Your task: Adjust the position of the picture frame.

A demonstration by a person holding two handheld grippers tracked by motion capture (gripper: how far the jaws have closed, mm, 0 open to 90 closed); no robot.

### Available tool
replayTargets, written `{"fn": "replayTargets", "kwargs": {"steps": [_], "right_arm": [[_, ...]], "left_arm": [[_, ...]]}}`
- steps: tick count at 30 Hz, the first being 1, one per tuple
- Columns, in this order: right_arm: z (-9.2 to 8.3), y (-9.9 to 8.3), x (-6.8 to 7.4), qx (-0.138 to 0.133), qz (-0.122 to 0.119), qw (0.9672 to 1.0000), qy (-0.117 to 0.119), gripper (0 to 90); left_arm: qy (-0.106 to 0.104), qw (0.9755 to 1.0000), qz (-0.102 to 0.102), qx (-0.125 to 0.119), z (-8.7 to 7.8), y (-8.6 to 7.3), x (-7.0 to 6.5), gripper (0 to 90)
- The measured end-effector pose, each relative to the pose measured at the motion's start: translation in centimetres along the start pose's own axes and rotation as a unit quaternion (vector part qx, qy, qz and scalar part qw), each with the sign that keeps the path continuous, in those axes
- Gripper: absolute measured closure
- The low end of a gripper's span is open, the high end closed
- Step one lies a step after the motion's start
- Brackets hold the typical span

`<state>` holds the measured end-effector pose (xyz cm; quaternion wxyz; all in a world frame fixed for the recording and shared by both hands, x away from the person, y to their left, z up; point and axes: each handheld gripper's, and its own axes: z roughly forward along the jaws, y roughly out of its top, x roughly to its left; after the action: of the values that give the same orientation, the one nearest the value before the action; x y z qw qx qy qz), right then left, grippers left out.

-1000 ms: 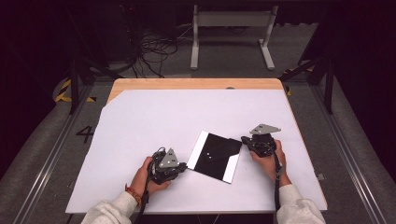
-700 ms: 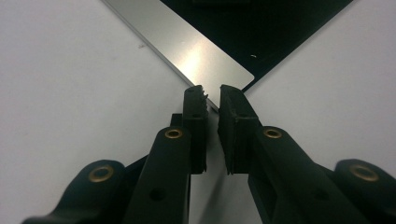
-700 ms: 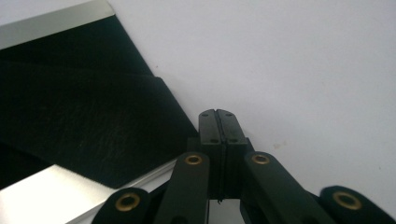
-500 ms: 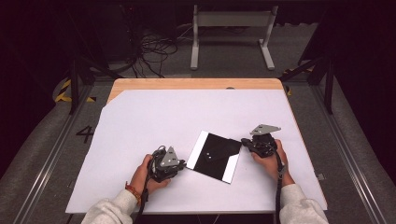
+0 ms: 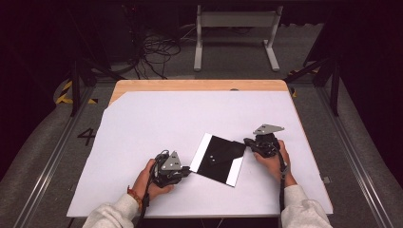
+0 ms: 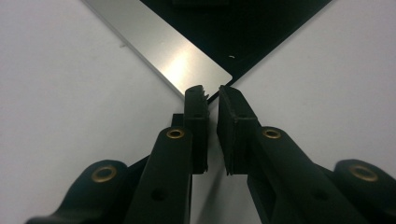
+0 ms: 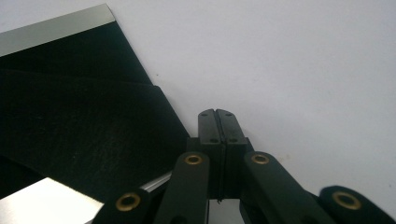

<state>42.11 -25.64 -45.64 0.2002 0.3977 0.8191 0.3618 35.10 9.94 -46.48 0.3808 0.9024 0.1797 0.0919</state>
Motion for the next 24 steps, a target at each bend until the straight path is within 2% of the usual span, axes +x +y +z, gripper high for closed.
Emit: {"fn": "replayTargets", "kwargs": {"steps": [5, 8, 10, 12, 16, 18, 24], "right_arm": [[0.0, 0.0, 0.0, 0.003, -0.007, 1.0, 0.003, 90.0], [0.0, -0.1, -0.1, 0.002, -0.001, 1.0, 0.01, 90.0], [-0.1, -0.1, -0.1, 0.002, 0.001, 0.9999, 0.012, 90.0], [-0.2, -0.1, -0.2, 0.003, 0.002, 0.9999, 0.013, 90.0], [-0.4, -0.3, -0.2, 0.008, 0.007, 0.9997, 0.024, 90.0], [-0.7, -0.4, -0.3, 0.01, 0.009, 0.9993, 0.034, 90.0], [-1.4, -1.0, 0.2, 0.012, 0.0, 0.9995, 0.028, 90.0]], "left_arm": [[0.014, 0.9999, -0.002, 0.002, 0.2, 0.2, -0.1, 85.3], [0.029, 0.9995, 0.007, 0.007, 0.2, 0.3, -0.3, 89.1], [0.028, 0.9995, 0.011, 0.006, 0.2, 0.3, -0.1, 89.6], [0.028, 0.9996, 0.004, 0.003, 0.2, 0.2, -0.1, 89.7], [0.045, 0.9989, 0.01, 0.009, 0.2, 0.3, 0.0, 89.7], [0.044, 0.999, 0.004, 0.006, 0.2, 0.3, 0.1, 89.7], [0.053, 0.9986, 0.0, 0.007, 0.4, 0.4, 0.6, 89.7]]}}
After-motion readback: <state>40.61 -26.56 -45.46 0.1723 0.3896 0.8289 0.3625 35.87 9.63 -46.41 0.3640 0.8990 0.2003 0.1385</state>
